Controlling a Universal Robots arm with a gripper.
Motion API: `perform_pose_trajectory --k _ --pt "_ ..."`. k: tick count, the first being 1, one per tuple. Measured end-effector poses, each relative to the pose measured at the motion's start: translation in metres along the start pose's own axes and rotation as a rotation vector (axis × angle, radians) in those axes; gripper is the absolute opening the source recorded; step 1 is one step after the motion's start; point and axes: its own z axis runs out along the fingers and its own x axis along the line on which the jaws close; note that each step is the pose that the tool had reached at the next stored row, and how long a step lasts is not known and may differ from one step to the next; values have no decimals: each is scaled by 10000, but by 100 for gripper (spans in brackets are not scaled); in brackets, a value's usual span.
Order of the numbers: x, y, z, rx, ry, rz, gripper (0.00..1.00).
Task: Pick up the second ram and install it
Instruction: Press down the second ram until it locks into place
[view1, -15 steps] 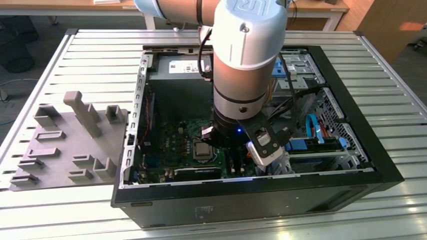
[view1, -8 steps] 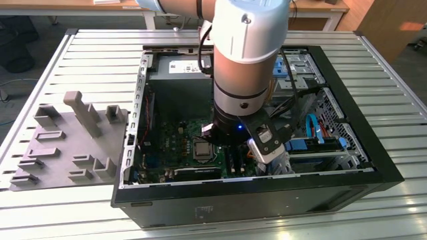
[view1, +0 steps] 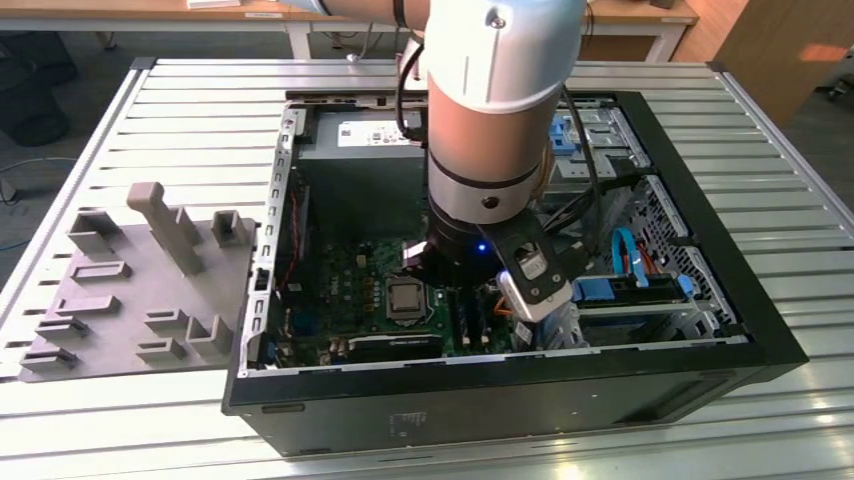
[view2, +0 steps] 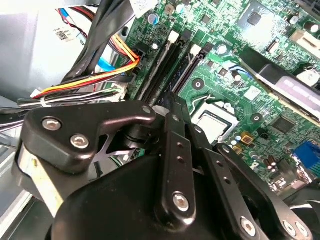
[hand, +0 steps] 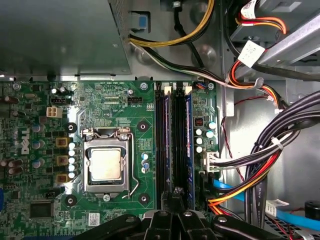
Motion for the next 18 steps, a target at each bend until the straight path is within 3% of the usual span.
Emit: perform_pose_trajectory --k 3,11,14,18 --pt "3 44 7 -7 0 2 11" --pt "11 275 29 -10 -1 2 11" --pt "11 298 29 -9 0 0 11" --pt "9 302 -27 -9 0 2 11"
